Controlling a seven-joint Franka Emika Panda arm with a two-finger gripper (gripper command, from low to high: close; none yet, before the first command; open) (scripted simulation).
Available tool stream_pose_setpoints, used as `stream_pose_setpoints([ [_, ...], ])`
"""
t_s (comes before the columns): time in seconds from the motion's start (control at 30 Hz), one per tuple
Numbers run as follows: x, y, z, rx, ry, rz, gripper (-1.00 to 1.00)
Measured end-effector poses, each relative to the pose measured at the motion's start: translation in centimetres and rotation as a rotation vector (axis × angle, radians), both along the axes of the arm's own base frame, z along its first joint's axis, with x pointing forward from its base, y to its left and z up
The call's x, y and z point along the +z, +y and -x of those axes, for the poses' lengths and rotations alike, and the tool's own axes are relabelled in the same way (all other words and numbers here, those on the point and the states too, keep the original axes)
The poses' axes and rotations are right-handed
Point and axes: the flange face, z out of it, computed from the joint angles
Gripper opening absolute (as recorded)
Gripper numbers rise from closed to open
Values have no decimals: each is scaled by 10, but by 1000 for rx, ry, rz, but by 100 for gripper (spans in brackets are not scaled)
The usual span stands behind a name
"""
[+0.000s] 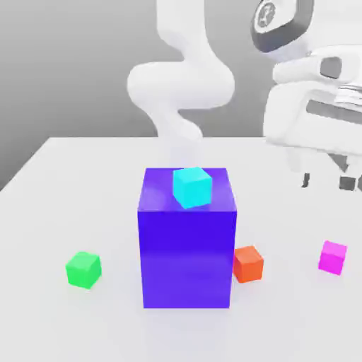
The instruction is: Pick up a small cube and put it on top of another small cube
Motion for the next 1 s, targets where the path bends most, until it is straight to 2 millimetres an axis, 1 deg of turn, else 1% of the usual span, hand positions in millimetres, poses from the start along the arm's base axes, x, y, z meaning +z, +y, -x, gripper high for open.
stream_pose_setpoints([
  [0.07,-37,24,21,83,60,12,0],
  [0.13,-72,50,49,179,120,17,0],
  [0.2,-102,69,77,260,180,13,0],
  [0.27,-128,81,105,330,241,0,0],
  [0.33,-149,94,137,403,302,-22,0],
  [0.37,-156,98,146,423,318,-31,0],
  [0.43,-169,102,152,437,328,-41,0],
  [0.63,-212,103,154,442,333,-43,0],
  [0.67,-220,102,155,443,334,-40,-100],
  [0.83,-220,102,155,443,333,-40,-100],
  [0.87,-224,102,155,444,334,-38,-100],
  [0.93,-217,103,155,442,333,-42,-100],
  [1.0,-203,104,154,441,331,-46,-100],
])
